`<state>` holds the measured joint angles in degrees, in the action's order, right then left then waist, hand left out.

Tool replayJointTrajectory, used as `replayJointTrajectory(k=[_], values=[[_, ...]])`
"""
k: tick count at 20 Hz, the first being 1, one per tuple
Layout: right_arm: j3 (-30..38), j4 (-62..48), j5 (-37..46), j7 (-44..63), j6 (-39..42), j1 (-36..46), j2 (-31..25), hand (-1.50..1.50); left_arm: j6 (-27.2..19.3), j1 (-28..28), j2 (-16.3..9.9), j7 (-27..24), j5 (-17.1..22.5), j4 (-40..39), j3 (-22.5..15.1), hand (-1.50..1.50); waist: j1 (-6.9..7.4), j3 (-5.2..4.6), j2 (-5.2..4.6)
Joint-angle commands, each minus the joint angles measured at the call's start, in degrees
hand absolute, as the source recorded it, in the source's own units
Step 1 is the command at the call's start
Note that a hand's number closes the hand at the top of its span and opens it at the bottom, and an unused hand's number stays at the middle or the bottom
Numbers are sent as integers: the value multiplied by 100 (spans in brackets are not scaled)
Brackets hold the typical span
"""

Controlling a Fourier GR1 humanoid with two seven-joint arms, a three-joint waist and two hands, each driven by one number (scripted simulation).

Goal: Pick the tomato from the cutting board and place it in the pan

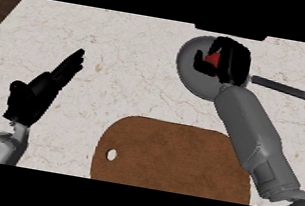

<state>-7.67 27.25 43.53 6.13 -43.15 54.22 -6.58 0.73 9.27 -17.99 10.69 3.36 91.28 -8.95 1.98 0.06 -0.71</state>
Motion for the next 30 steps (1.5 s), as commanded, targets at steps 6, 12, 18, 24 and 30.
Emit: replayJointTrajectory(k=[6, 12, 18, 24, 30], values=[[654, -1569, -408, 303, 1077, 581, -414, -150, 83, 370, 75, 213, -4, 1, 23, 0, 153, 6, -86], [1273, -1475, -1025, -760, 1115, 572, -464, -150, 114, 245, 155, -19, -60, -68, -24, 0, 266, 17, -150], [2274, -895, -2088, -1983, 1029, 391, -426, -150, 70, 312, 138, 106, -174, 35, -65, 0, 249, 35, -148], [3130, -918, -3046, -3140, 1919, -44, -536, -150, 104, 268, 116, 111, -128, 31, 26, 0, 215, 29, -134], [3278, -1231, -3277, -4069, 3363, -489, -1032, -150, 53, 79, 209, -48, -170, -113, 111, 0, 55, 12, -43]])
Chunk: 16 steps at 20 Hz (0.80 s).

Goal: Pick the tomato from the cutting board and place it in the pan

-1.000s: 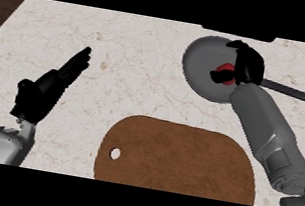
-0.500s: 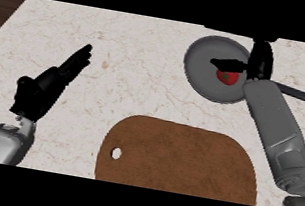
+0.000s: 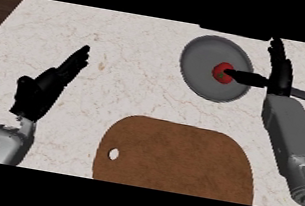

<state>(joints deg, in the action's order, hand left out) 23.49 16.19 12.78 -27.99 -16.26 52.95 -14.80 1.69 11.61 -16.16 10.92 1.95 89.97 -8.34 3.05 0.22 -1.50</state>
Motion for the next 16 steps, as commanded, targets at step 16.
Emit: replayJointTrajectory(k=[16], values=[[16, 154, -539, -2216, 1347, -1444, -94, -150, 269, -430, 119, 57, -174, 230, 397, 0, -244, -18, 132]])
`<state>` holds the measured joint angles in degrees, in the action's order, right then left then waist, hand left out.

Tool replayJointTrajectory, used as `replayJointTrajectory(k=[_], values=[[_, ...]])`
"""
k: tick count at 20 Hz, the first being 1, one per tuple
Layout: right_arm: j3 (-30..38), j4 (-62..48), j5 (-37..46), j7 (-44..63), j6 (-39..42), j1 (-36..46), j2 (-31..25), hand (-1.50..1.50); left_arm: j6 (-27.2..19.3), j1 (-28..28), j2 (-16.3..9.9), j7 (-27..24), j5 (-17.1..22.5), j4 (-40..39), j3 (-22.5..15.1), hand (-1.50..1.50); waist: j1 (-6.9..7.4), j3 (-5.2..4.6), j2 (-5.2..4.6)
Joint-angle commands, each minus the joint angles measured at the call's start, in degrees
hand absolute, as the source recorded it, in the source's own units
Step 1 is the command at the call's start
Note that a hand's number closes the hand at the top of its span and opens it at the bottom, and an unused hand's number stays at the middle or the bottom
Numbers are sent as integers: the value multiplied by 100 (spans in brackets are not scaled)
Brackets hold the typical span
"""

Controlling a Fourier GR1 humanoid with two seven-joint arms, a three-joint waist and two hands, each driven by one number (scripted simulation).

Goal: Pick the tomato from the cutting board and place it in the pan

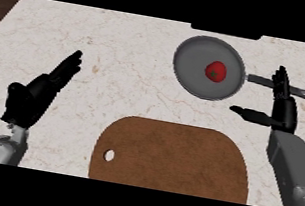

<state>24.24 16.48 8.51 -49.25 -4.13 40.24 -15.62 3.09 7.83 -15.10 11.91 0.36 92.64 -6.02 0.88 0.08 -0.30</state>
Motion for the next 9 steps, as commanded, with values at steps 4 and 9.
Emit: replayJointTrajectory(k=[4, 9], values=[[-374, 867, -169, -18, 2, -761, 417, -150, 201, -235, 77, 79, -147, 311, 132, 0, -75, -8, 36], [-434, 678, -178, -364, -170, -973, 315, -150, 166, 206, 323, -341, -373, -593, 264, 0, -59, -5, 16]])
